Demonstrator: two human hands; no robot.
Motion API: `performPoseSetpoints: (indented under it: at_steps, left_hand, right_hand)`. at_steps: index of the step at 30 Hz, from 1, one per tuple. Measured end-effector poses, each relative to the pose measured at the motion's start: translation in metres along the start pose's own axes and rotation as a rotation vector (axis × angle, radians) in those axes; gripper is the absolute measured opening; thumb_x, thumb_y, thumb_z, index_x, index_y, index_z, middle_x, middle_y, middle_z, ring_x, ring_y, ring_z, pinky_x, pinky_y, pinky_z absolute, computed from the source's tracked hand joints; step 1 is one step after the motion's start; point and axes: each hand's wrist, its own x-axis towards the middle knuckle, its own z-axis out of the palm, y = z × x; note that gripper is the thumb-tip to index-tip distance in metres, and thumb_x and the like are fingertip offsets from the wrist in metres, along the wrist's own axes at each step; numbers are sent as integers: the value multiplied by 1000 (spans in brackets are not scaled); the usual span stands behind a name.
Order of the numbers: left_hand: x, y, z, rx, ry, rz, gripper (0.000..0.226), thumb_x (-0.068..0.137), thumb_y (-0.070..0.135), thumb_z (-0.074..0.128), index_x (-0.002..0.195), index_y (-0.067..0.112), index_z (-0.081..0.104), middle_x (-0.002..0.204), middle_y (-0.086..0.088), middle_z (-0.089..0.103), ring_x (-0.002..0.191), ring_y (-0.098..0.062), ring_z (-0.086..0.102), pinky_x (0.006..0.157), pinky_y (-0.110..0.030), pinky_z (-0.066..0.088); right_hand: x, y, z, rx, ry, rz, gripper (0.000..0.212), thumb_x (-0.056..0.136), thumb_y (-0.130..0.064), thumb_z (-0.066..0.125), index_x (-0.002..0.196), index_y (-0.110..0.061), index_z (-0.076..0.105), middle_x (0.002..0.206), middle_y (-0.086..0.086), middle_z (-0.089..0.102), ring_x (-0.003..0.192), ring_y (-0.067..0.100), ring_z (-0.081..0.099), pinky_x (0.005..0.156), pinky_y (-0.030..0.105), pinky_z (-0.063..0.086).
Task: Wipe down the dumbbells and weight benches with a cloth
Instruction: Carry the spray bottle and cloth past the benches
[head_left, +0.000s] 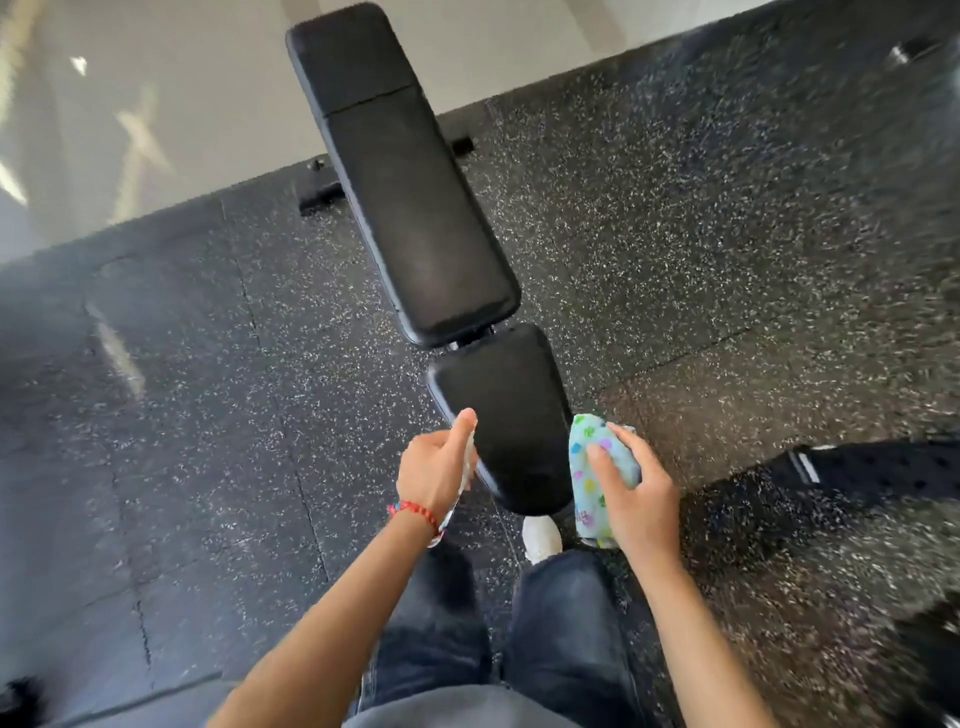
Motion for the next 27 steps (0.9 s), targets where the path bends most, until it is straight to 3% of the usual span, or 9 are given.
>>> performPoseSetpoints:
  at_steps: [3,6,11,17,22,27]
  left_hand:
    - [27,-7,-18,132,-109,20,83,68,77,38,51,-3,53,40,1,50,46,-19,50,63,-31,48]
    - [46,-8,-31,228,-154,61,64,85,59,50,42,13,37,44,0,43,49,-21,42,56,-31,38]
    - [58,-22,-38,295,-256,34,78,63,79,37,51,3,49,51,-9,48,48,-20,45,59,-39,50]
    - [55,-30,-37,293,-268,13,67,70,70,41,42,10,49,42,-3,52,46,-22,50,58,-33,47]
    - [48,-30,-39,335,-260,42,61,84,53,46,41,10,45,41,-3,49,44,-18,46,53,-26,39]
    - [37,-35,-42,332,-253,35,57,80,51,45,39,12,44,42,-3,52,43,-16,46,54,-27,40]
  right_hand:
    - [-13,-7,24,33,129,76,30,85,-29,64,114,-20,63,101,-15,57,94,5,51,75,7,31]
    - [-28,-13,47,83,211,137,43,79,-42,56,115,-21,62,102,-15,57,95,5,51,73,4,30]
    - [-49,-10,68,111,289,203,31,87,-28,62,117,-19,61,104,-14,57,97,5,51,76,6,31]
    - [-64,-2,71,165,359,236,30,87,-23,61,117,-18,61,104,-15,56,93,-7,48,74,-4,30]
    - [-73,8,68,206,340,249,30,86,-29,61,116,-25,61,108,-16,60,101,4,55,90,23,43]
    - [-80,14,66,219,347,243,30,86,-28,62,116,-25,61,107,-16,61,100,4,56,90,24,43]
